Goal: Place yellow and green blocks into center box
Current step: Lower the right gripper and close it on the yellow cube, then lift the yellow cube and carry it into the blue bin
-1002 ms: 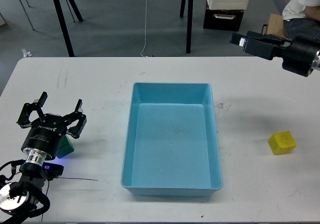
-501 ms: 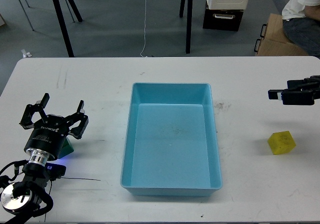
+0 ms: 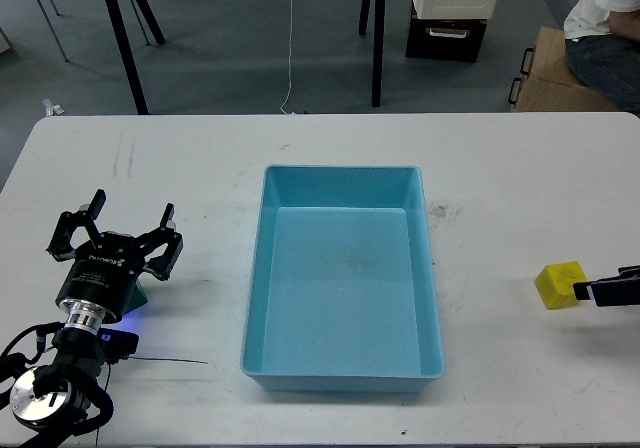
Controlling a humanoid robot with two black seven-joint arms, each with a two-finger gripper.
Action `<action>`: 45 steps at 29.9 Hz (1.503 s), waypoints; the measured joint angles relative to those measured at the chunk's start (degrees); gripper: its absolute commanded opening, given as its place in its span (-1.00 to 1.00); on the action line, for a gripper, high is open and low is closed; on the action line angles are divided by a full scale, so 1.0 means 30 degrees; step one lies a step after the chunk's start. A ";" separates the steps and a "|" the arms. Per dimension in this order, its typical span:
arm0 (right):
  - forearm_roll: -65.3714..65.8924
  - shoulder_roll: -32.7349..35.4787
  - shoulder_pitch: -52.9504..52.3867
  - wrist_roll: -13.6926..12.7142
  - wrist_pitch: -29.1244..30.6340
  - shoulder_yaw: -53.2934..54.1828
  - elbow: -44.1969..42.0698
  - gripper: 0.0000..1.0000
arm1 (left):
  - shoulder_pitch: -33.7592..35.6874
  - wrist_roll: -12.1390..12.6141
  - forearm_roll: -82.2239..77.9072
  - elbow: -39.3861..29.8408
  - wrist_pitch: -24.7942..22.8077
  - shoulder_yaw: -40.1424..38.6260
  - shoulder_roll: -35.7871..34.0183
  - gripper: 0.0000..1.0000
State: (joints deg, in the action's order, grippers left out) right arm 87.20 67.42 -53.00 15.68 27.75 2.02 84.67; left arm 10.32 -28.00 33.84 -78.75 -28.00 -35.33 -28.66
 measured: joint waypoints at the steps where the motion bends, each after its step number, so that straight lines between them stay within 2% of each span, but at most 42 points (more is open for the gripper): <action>1: -0.0002 -0.0094 -0.0038 -0.0269 0.0040 0.0001 -0.0108 0.92 | 0.0000 0.0000 -0.0001 0.0000 0.0000 0.0003 0.0041 1.00; 4: -0.0028 -0.0363 -0.0096 -0.0773 0.0079 0.0006 -0.0459 0.92 | 0.0000 0.0000 -0.0001 0.0000 0.0000 0.0007 0.0106 1.00; 10: -0.0039 -0.1066 -0.0119 -0.1076 0.0082 0.0007 -0.0889 0.92 | 0.0042 -0.0002 -0.0001 0.0000 0.0000 0.0006 0.0148 1.00; 34: -0.0032 -0.3906 -0.0177 -0.1149 0.0083 -0.0582 -0.3354 0.88 | 0.0048 -0.0002 -0.0001 0.0203 -0.0001 0.0009 0.0150 1.00; 37: -0.0033 -0.4276 -0.0154 -0.1129 0.0083 -0.0584 -0.3651 0.84 | 0.0048 -0.0002 0.0000 0.0204 0.0000 0.0008 0.0151 1.00; 42: -0.0044 -0.4620 -0.0146 -0.1123 0.0082 -0.0636 -0.3759 0.47 | 0.0047 -0.0002 0.0000 0.0205 0.0000 0.0000 0.0151 1.00; 45: -0.0021 -0.4653 -0.0146 -0.1134 0.0083 -0.1031 -0.3764 0.45 | 0.0048 -0.0002 0.0000 0.0205 0.0000 -0.0001 0.0151 1.00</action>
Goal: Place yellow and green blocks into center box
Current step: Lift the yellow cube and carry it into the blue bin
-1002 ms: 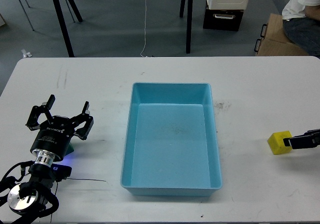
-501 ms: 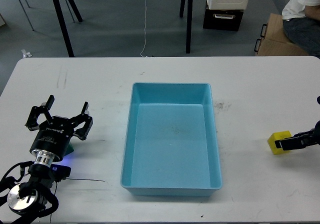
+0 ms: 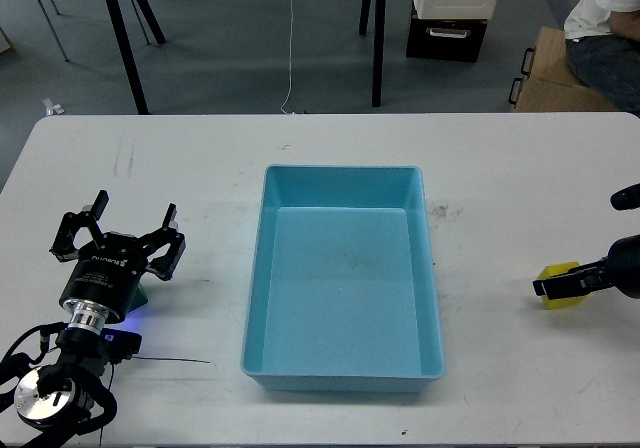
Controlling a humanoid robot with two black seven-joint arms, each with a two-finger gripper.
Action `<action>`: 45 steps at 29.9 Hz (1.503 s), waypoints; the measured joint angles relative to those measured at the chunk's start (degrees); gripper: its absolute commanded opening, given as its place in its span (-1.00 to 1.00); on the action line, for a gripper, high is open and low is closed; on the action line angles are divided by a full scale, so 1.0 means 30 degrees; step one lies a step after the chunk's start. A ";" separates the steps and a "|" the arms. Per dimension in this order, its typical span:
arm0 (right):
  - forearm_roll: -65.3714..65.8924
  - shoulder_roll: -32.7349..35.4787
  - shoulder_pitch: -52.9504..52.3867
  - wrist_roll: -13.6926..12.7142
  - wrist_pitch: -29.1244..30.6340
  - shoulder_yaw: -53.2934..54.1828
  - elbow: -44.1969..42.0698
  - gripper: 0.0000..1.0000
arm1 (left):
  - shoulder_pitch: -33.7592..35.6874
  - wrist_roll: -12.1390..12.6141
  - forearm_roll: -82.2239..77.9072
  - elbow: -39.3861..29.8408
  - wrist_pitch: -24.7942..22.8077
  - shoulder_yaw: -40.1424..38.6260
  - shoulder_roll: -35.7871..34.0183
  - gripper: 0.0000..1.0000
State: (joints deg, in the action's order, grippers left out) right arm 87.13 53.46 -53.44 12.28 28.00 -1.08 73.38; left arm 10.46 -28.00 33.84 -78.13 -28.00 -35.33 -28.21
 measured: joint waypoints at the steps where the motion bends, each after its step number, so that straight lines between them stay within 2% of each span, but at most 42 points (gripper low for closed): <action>1: 0.0000 -0.0002 0.0000 -0.0008 0.0000 -0.0112 -0.0001 0.42 | -0.0001 0.0000 0.0000 0.0000 0.0000 0.0000 0.0000 1.00; 5: -0.0006 -0.0007 0.0018 -0.0019 -0.0001 -0.0302 -0.0001 0.10 | -0.0026 0.0000 0.0000 0.0000 0.0000 -0.0001 0.0001 1.00; 8: -0.0049 -0.0008 0.0005 -0.0019 0.0001 -0.0316 -0.0006 -0.32 | -0.0029 0.0000 0.0001 0.0000 0.0000 -0.0001 0.0004 1.00; 12: -0.0120 -0.0008 -0.0378 0.0164 0.0001 -0.0149 -0.0019 -0.68 | -0.0031 0.0000 0.0009 0.0000 0.0000 -0.0001 0.0003 1.00; 15: -0.0149 -0.0069 -0.1006 0.0379 0.0000 -0.0022 -0.0208 -0.85 | -0.0031 0.0000 0.0011 0.0011 0.0000 -0.0001 0.0004 1.00; 20: -0.0185 -0.0298 -0.1561 0.1056 -0.0062 0.1094 -0.0663 -0.92 | -0.0069 0.0000 0.0024 0.0012 0.0000 -0.0001 -0.0011 1.00; 23: -0.0180 -0.0298 -0.2482 0.1833 -0.0213 0.1685 -0.0548 -0.91 | -0.0086 0.0000 0.0024 0.0025 0.0000 -0.0023 -0.0028 1.00; 29: 0.0842 0.0084 -0.5375 0.4699 -0.0252 0.1705 0.1344 -0.82 | -0.0091 0.0000 0.0024 0.0024 0.0000 -0.0030 -0.0042 1.00; 30: 0.1339 0.0166 -0.5836 0.4928 -0.0250 0.1658 0.1755 -0.81 | -0.0091 0.0000 0.0024 0.0023 0.0000 -0.0030 -0.0046 1.00; 39: 0.6631 -0.0900 -1.0539 0.5247 -0.0223 -0.1939 0.4413 -0.81 | -0.0091 0.0000 0.0024 0.0004 0.0000 -0.0030 -0.0058 1.00; 45: 0.7139 -0.4336 -1.1877 0.5246 -0.0247 -0.3314 0.3974 -0.81 | -0.0091 0.0001 0.0025 0.0004 -0.0001 -0.0057 -0.0040 1.00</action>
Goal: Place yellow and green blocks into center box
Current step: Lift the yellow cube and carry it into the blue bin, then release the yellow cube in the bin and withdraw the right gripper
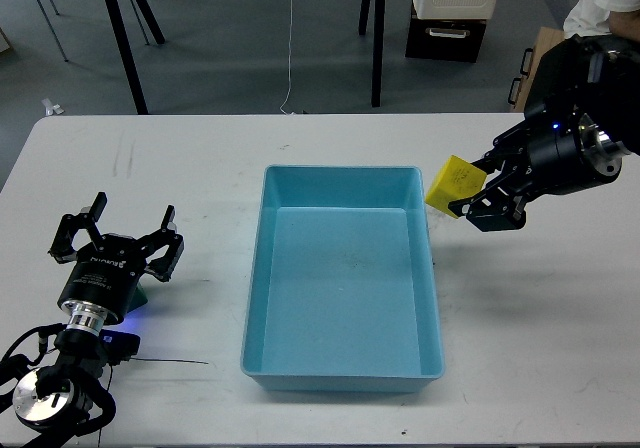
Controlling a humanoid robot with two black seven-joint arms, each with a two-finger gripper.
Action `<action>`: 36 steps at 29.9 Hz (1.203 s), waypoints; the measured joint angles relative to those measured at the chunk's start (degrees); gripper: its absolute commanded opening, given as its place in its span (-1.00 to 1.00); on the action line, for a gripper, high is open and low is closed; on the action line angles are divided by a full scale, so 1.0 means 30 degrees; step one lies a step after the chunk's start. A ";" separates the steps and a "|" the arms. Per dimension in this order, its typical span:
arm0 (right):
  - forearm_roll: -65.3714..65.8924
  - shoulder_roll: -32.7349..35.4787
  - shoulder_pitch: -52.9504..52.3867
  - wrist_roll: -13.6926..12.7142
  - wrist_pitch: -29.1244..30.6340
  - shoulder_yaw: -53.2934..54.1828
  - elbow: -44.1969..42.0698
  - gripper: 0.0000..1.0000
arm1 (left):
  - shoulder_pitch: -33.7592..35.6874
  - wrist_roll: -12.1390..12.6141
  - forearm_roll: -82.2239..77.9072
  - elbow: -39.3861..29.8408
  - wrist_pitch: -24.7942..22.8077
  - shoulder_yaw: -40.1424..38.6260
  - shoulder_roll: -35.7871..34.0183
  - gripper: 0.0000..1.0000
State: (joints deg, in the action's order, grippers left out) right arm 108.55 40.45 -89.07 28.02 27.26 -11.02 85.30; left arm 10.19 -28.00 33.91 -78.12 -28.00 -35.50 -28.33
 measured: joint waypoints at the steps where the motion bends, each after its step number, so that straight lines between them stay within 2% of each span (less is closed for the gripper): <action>1: -0.0004 -0.0701 -0.0062 0.0001 -0.0002 -0.0169 -0.0334 -0.81 | 0.0000 0.0002 -0.0001 0.0000 0.0000 -0.0002 0.0007 1.00; 9: -0.0082 -0.6190 0.0149 -0.0009 -0.0014 -0.1528 -0.4036 -0.80 | 0.0051 0.0003 0.0006 -0.0003 -0.0003 -0.0070 -0.0010 1.00; 14: -0.0201 -0.8517 0.0872 -0.0011 -0.0035 -0.2145 -0.5807 -0.75 | 0.0088 0.0003 0.0006 -0.0007 -0.0003 -0.0109 -0.0015 1.00; 19: -0.0241 -0.9831 0.1831 -0.0005 -0.0038 -0.2213 -0.6749 -0.68 | 0.0090 0.0003 0.0006 -0.0007 -0.0003 -0.0118 -0.0021 1.00; 20: -0.0252 -0.9991 0.1980 -0.0006 -0.0038 -0.2216 -0.6843 -0.58 | 0.0090 0.0003 0.0006 -0.0007 -0.0003 -0.0118 -0.0021 1.00; 22: -0.0264 -1.0209 0.2227 -0.0005 -0.0038 -0.2223 -0.6970 -0.09 | 0.0090 0.0003 0.0005 -0.0020 -0.0003 -0.0121 -0.0021 1.00; 23: -0.0267 -1.0255 0.2317 -0.0006 -0.0038 -0.2226 -0.7007 0.07 | 0.0091 0.0003 0.0006 -0.0028 -0.0003 -0.0131 -0.0021 1.00; 28: -0.0292 -1.0295 0.3002 -0.0009 -0.0046 -0.2173 -0.7513 0.63 | 0.0118 0.0003 0.0006 -0.0035 -0.0003 -0.0148 -0.0021 1.00; 30: -0.0293 -1.0287 0.3210 -0.0005 -0.0059 -0.2133 -0.7837 0.93 | 0.0117 0.0002 0.0005 -0.0033 -0.0003 -0.0149 -0.0021 1.00; 36: -0.0333 -0.9950 0.3426 -0.0004 -0.0064 -0.1888 -0.8209 0.94 | 0.0186 0.0002 0.0002 -0.0007 -0.0002 -0.0131 -0.0021 1.00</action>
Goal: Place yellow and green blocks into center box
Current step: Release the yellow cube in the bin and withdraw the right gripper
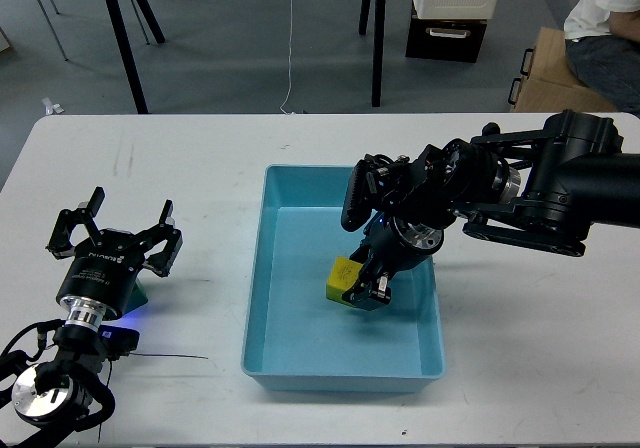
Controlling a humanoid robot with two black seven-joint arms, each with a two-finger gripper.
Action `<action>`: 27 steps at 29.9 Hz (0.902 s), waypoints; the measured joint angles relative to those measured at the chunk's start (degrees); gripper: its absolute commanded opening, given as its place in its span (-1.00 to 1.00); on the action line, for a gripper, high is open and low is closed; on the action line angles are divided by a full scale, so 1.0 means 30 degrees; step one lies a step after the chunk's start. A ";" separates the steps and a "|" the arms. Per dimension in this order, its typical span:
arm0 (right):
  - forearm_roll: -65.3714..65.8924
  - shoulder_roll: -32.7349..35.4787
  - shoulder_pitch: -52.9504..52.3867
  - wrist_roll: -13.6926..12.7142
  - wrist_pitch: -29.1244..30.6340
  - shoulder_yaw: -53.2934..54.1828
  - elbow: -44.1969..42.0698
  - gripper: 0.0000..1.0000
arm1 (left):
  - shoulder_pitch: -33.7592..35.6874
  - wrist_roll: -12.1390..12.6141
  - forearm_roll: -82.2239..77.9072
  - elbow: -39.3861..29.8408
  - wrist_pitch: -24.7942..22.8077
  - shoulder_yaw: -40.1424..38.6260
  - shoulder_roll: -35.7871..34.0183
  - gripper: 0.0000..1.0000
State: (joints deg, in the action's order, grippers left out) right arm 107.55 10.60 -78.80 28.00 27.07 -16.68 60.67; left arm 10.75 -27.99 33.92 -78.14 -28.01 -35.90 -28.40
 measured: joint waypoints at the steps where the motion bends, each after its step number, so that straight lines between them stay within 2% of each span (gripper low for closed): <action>1: -0.0050 0.0155 0.0000 -0.0001 -0.0009 0.0128 -0.0018 0.94 | 0.0013 0.0000 -0.0013 0.0000 0.0000 0.0029 -0.0010 1.00; 6: -0.0830 0.1362 -0.0011 -0.0003 -0.0036 0.2438 0.0048 0.94 | 0.0235 -0.0001 -0.0515 0.0003 0.0000 0.0024 -0.0460 1.00; 13: -0.3499 0.2152 0.0643 -0.0002 -0.0513 0.8886 -0.0134 0.94 | 0.1165 -0.0003 -0.3921 0.0003 0.0132 0.0008 -0.2536 1.00; 17: -0.4778 0.1925 0.1675 -0.0001 -0.0654 1.2622 -0.0132 0.94 | 0.2715 -0.0002 -0.6047 0.0269 0.1998 0.0206 -0.4058 1.00; 21: -0.5039 0.1375 0.2911 -0.0001 -0.1919 1.4948 0.0075 0.96 | 0.4117 -0.0002 -0.6729 0.2066 0.4032 0.0244 -0.4856 1.00; 25: -0.5541 0.0918 0.4627 -0.0001 -0.4225 1.6974 0.1025 0.96 | 0.5084 -0.0001 -0.8466 0.3757 0.4431 0.0274 -0.5228 1.00; 27: -0.6259 0.0915 0.5728 -0.0079 -0.4790 1.8129 0.2169 0.97 | 0.5470 -0.0002 -1.1554 0.3899 0.4396 0.0224 -0.5820 1.00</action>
State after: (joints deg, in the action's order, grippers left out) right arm 88.78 13.35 -61.61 27.77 12.70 37.71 67.18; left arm 27.16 -28.00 -0.74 -66.44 -14.82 -35.23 -45.86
